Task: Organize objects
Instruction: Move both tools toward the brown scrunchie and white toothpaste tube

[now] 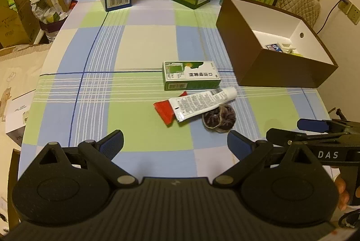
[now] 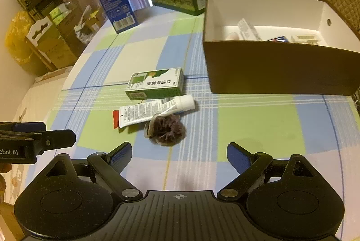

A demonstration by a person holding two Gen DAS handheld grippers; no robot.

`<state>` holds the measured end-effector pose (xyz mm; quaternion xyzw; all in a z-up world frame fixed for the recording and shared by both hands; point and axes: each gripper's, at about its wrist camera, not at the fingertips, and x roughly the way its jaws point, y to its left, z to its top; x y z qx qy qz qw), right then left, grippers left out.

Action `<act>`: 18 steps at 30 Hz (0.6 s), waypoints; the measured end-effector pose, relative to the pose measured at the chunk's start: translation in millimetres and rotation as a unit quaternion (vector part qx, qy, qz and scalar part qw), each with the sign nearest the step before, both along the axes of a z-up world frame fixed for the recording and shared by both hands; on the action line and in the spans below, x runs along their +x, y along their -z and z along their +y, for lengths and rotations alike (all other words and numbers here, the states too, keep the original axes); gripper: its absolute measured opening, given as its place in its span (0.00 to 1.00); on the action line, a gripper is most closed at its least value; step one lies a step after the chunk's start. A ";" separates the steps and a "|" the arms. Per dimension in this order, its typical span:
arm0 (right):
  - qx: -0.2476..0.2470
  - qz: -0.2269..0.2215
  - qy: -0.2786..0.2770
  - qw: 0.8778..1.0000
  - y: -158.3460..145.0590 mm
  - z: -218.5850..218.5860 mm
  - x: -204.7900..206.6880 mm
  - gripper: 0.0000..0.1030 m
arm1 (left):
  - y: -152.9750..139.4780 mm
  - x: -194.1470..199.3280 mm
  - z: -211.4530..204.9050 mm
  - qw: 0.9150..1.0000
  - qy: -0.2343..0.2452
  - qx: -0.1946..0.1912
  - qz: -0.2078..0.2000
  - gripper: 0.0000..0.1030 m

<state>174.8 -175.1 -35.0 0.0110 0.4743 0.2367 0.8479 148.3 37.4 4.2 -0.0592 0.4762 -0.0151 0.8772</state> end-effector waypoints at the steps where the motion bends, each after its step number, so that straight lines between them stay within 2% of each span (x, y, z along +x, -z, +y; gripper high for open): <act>1: -0.002 0.001 -0.002 1.000 2.4 3.0 0.7 0.86 | 1.5 0.7 2.0 1.000 -0.001 0.000 0.002 0.94; 18: -0.017 -0.002 -0.035 0.999 34.5 32.0 19.6 0.86 | 30.0 28.8 14.5 1.000 0.001 0.000 0.024 0.94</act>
